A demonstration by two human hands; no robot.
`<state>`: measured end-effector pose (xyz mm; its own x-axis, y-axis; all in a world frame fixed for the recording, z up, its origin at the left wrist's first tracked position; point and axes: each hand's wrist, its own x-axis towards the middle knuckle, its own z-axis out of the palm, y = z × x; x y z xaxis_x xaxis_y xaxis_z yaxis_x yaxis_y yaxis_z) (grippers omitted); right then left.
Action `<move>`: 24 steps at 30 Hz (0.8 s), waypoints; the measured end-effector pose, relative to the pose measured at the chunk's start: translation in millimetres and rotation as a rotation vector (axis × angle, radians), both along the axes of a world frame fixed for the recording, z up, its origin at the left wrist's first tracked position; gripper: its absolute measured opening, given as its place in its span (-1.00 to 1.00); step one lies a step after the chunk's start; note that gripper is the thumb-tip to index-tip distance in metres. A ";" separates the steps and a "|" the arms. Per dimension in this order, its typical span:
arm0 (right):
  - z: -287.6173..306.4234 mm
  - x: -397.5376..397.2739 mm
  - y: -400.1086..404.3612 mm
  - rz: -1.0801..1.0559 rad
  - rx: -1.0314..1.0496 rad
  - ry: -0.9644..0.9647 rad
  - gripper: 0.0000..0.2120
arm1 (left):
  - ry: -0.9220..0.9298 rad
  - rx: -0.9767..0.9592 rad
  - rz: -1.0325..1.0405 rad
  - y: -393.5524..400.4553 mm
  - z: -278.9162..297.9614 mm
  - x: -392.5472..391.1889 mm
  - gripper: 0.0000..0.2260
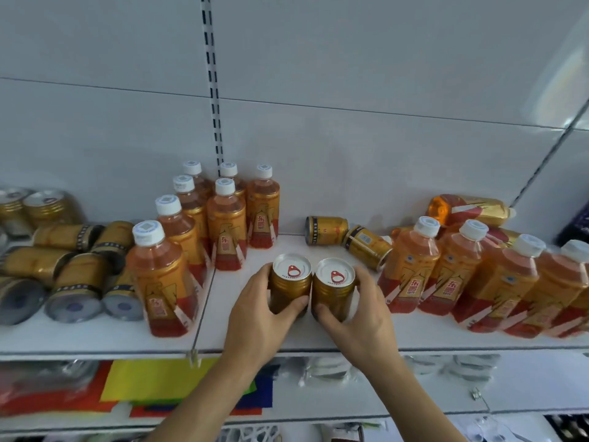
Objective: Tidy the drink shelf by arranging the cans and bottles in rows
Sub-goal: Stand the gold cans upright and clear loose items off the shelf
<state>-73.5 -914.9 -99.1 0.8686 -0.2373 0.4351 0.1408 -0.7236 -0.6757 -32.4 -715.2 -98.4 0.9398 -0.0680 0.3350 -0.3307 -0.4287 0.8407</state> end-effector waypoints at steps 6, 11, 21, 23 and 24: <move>2.4 -7.0 31.9 0.163 0.062 -0.132 -0.26 | -0.061 -0.023 0.140 26.0 9.4 -50.0 -0.45; 6.2 -13.3 87.0 0.328 0.059 -0.174 -0.27 | -0.100 -0.019 0.289 75.8 11.3 -80.8 -0.40; 25.4 -31.2 244.0 0.523 0.071 -0.266 -0.26 | -0.116 -0.033 0.492 225.5 21.8 -123.4 -0.31; 24.0 -36.6 284.1 0.532 0.067 -0.278 -0.25 | -0.116 -0.007 0.521 264.5 23.4 -132.9 -0.32; 22.3 -38.8 304.5 0.533 0.052 -0.282 -0.24 | -0.119 0.006 0.534 284.1 23.5 -137.3 -0.34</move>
<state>-112.4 -610.4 -76.8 0.7264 0.1715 0.6655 0.6538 -0.4710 -0.5922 -169.8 -431.1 -74.8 0.8000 0.4058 0.4419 -0.1583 -0.5676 0.8079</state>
